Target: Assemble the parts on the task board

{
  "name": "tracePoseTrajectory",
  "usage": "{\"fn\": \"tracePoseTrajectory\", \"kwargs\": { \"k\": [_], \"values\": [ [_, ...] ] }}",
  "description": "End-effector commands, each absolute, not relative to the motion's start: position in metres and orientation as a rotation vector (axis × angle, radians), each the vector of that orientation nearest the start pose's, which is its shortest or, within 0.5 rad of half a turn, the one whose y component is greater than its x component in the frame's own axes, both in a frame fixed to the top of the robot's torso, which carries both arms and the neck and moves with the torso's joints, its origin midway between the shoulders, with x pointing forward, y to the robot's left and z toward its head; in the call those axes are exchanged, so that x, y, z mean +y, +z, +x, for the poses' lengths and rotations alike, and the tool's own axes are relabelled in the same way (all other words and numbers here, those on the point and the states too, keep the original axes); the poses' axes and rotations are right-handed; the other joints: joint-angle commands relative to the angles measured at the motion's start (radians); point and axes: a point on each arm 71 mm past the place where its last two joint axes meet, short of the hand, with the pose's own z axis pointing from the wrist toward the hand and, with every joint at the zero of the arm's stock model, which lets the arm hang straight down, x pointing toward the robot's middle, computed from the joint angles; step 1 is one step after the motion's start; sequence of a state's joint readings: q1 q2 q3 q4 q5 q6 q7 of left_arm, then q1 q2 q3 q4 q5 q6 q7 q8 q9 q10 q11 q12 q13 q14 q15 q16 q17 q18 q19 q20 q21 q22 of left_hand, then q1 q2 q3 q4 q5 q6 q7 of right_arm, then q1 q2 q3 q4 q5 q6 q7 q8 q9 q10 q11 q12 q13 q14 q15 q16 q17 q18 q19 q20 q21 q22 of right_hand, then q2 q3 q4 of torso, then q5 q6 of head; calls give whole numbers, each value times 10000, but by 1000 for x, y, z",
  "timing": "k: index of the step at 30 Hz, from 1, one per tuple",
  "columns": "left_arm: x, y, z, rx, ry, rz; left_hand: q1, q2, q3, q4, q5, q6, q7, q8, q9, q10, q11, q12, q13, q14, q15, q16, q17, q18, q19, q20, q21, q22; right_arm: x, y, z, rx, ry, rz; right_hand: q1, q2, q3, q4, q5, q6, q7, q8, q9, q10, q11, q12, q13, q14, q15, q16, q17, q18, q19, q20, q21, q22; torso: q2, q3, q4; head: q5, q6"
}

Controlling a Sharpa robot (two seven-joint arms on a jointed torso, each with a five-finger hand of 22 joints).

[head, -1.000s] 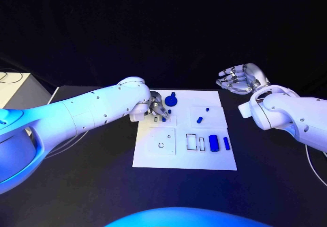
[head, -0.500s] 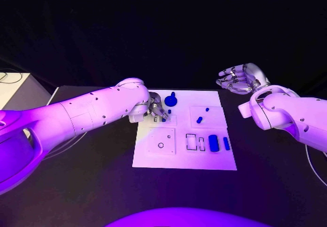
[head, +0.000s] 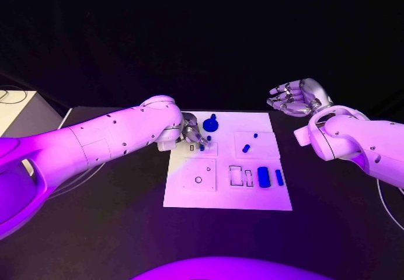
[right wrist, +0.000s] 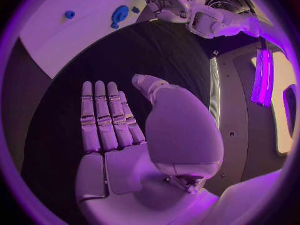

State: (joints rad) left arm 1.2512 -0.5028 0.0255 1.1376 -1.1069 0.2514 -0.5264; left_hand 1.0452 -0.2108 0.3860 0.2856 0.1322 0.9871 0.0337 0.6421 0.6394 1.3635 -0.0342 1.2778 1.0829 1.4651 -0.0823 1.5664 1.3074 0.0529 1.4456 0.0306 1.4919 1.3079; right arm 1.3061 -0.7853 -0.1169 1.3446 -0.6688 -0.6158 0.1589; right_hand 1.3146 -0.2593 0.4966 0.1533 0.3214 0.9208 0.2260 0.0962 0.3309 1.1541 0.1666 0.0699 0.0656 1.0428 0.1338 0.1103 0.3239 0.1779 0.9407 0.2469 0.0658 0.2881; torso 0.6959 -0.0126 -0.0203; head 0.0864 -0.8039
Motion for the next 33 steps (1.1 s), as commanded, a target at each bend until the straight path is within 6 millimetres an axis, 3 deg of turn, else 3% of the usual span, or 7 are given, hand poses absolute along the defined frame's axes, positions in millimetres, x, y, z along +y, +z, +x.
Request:
{"fn": "tracePoseTrajectory", "kwargs": {
  "k": [1,7,13,19,22,27,33],
  "values": [
    [148,-201,550,23013,-3970,-1508,107,37,-85,36,-116,93,-2,-45,11,31,2,13,11,1057,-31,44,2634,-91,69,-28,-44,694,-243,-154,532,13844,9128,5378,-85,5,-53,-18,23,11,58,-50,-15,-76,1,2,-10,-49,9,-66,-16,43,-75,6,-35,-16,8,-4,1,-1,16],
    [151,-191,552,22857,-4182,-1635,133,58,-135,37,-183,93,-3,-51,13,23,1,1,-4,1057,-31,44,2634,-88,61,-27,-51,681,-244,-154,532,13834,9107,5387,-85,6,-54,-17,24,13,57,-50,-15,-75,1,2,-10,-54,11,-70,-20,43,-80,8,-35,-21,2,9,5,-16,34],
    [157,-173,556,22450,-4589,-2015,451,82,-335,21,-178,-151,84,-127,29,-317,70,-363,-543,1057,3,44,2634,-17,-144,-6,-205,362,-245,-154,532,13816,9087,5394,-85,6,-54,-17,24,13,57,-50,-15,-75,1,2,-10,-54,11,-70,-20,43,-80,8,-35,-21,-3,17,2,-16,63],
    [168,-154,564,21787,-5151,-3006,987,270,-630,41,-56,-907,413,-396,-12,-1501,361,-1481,-2173,939,249,-135,2283,123,-588,177,-551,-280,-246,-153,532,13794,9085,5406,-87,7,-60,-17,28,15,57,-52,-16,-74,2,4,-10,-64,14,-81,-30,44,-92,12,-34,-39,8,16,2,-14,166],
    [176,-150,570,21580,-5233,-3529,1352,452,-631,22,-34,-1399,667,-835,-320,-1911,577,-1884,-2781,935,435,-138,2275,111,-551,325,-534,-213,-246,-153,531,13764,9103,5393,-55,19,-48,-39,44,27,51,-53,-17,-76,-5,4,-11,-13,0,-62,-37,55,-82,11,-17,-69,12,19,-3,-5,230],
    [190,-148,581,21300,-5124,-4255,1804,427,-581,-9,-41,-1735,834,-1108,-559,-1886,715,-1869,-2832,952,559,-113,2319,99,-505,442,-501,-143,-248,-153,531,13708,9112,5395,-16,42,-19,-71,95,92,29,-40,-14,-72,-25,6,-14,155,-34,5,-49,58,-80,5,-9,-155,36,3,-22,25,357],
    [205,-145,594,20872,-4822,-4963,1795,427,-619,31,-40,-1738,862,-1102,-587,-1776,742,-1762,-2717,961,585,-100,2344,88,-466,470,-472,-84,-251,-152,531,13635,9094,5421,-11,32,-14,-83,130,89,33,-51,-20,-97,-20,-7,-20,192,-32,14,-63,53,-136,11,-27,-205,78,-13,-49,45,495]
  ]
}}
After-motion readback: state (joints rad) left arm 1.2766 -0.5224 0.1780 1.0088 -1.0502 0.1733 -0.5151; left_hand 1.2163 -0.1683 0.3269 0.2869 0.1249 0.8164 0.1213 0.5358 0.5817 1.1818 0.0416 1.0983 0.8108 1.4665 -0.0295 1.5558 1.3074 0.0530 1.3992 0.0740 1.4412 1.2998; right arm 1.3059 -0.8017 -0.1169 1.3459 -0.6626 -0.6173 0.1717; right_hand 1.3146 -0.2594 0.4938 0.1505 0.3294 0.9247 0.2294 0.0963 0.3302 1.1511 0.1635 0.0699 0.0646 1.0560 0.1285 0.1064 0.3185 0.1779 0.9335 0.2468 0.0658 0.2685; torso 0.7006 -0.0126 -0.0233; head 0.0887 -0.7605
